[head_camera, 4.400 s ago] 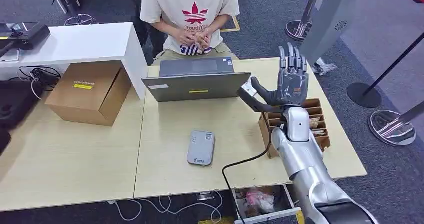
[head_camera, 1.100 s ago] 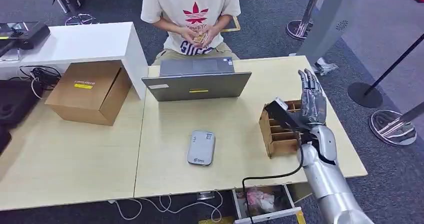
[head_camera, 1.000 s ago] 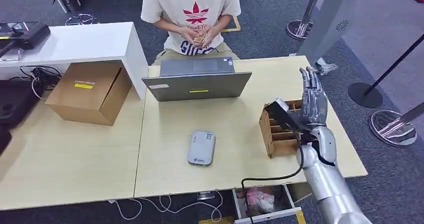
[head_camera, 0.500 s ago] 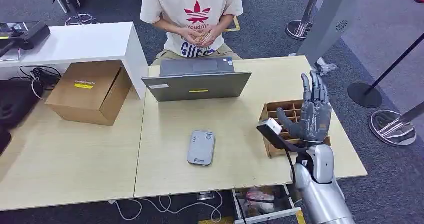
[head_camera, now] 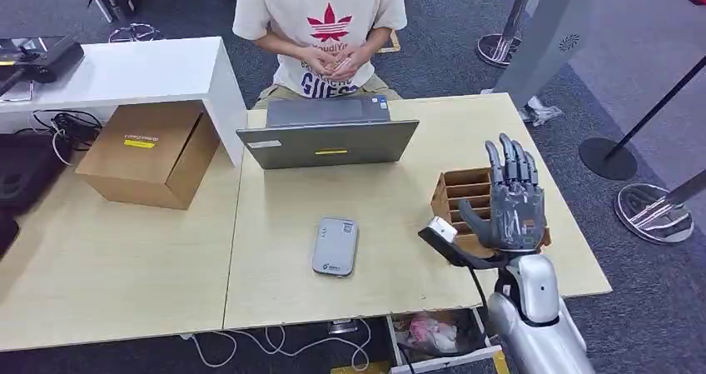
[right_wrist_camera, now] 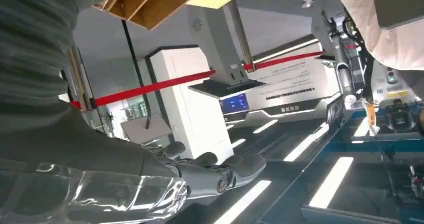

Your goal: Pass the card to the sensor for recognition and then transmit it.

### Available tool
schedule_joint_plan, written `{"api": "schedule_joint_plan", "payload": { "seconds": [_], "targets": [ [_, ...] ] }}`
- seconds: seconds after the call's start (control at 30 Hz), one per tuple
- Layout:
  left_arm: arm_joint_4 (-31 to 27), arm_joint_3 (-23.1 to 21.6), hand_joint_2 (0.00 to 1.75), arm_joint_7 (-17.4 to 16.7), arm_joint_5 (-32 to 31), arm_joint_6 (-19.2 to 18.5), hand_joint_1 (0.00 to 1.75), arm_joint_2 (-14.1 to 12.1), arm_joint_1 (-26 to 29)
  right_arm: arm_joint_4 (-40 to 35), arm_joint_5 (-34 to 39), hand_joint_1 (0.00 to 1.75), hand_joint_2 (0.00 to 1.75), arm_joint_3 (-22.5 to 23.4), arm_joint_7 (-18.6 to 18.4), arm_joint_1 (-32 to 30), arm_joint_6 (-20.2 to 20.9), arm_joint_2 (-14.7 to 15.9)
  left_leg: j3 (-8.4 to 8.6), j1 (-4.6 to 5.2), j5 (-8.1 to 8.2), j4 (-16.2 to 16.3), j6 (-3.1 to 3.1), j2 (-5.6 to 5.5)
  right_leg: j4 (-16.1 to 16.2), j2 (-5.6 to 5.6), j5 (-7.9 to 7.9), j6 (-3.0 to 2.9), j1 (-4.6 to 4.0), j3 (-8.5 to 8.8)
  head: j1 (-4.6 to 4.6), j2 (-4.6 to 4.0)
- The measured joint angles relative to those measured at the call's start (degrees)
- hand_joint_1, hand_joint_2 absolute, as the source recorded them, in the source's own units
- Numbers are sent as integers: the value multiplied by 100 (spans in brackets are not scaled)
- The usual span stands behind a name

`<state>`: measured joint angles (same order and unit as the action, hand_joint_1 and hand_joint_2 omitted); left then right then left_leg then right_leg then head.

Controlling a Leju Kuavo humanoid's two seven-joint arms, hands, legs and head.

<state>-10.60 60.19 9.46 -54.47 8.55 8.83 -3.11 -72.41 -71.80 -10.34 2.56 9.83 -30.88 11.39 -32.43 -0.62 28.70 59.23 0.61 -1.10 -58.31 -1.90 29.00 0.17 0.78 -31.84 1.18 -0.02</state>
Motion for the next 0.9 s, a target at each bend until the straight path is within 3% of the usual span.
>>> {"api": "schedule_joint_plan", "payload": {
  "seconds": [0.17,0.53,0.9],
  "targets": [
    [0,7,0,-2,-22,-15,0,-4,0,-59,-369,0,175,-52,-264,-37,520,66,-1,0,0,0,0,-1,0,1,0,0,0,0,0,0],
    [0,33,0,-35,-57,-18,0,-15,-5,-155,-498,0,175,-83,-450,-59,1016,230,-2,0,0,0,0,0,0,0,0,0,0,-1,0,0],
    [0,37,0,-35,-125,-2,0,-31,-10,6,-946,0,175,-24,-1031,86,1348,448,-1,1,0,0,0,0,1,0,0,0,1,-1,0,0]
  ]
}}
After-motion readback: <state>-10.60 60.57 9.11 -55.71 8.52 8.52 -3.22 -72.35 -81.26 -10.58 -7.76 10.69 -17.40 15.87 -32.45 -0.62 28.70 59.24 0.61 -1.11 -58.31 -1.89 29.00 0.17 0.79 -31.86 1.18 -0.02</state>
